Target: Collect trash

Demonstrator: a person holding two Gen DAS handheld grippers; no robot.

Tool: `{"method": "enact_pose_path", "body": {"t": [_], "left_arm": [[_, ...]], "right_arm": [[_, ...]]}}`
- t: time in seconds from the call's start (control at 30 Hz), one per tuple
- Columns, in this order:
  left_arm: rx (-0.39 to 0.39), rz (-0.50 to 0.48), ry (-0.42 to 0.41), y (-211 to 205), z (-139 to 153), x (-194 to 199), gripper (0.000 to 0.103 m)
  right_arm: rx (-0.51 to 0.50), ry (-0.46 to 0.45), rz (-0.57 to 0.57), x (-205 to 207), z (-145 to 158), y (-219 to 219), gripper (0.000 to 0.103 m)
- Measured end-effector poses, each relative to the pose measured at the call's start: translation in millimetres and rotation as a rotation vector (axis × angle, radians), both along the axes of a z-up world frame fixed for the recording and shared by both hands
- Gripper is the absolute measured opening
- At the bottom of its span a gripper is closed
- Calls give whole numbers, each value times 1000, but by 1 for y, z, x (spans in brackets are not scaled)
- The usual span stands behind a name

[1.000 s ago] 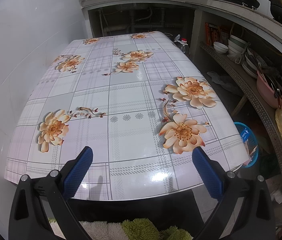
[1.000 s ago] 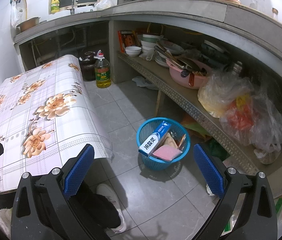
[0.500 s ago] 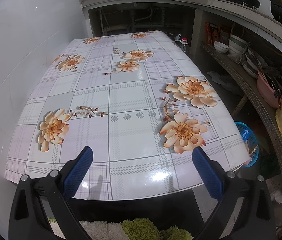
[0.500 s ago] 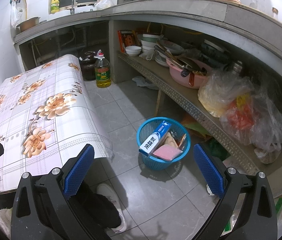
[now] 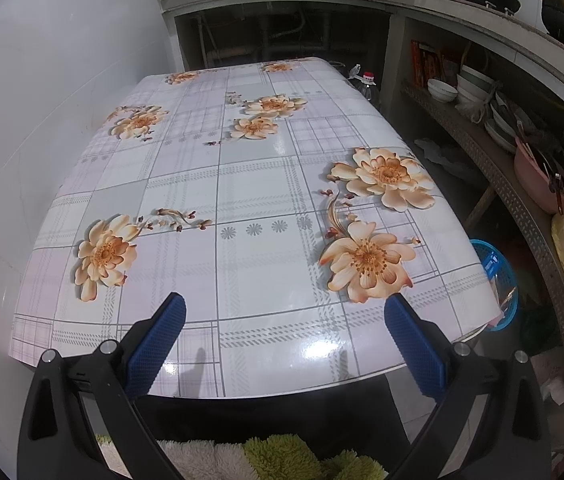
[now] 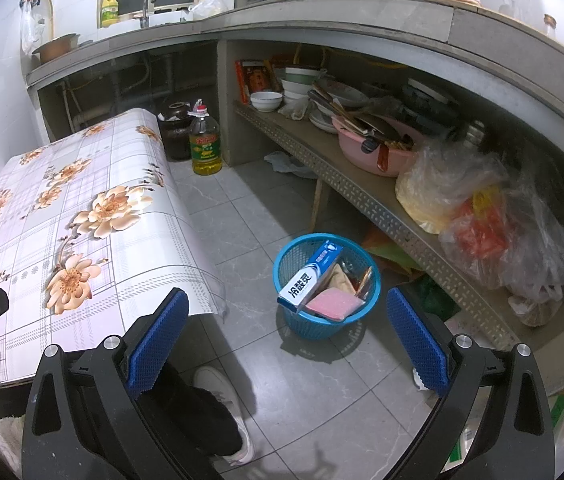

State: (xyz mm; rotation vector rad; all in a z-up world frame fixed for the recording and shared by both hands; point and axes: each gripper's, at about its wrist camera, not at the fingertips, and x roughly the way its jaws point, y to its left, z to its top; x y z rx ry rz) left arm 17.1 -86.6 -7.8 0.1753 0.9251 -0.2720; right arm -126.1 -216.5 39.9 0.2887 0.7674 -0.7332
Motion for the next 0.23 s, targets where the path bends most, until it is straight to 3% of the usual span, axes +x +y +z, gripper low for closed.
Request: {"method": "enact_pose_path", "body": {"t": [0.23], "left_arm": [[0, 5, 9, -1, 0, 1, 97]], "right_arm": [[1, 1, 1, 0, 0, 0, 95]]}}
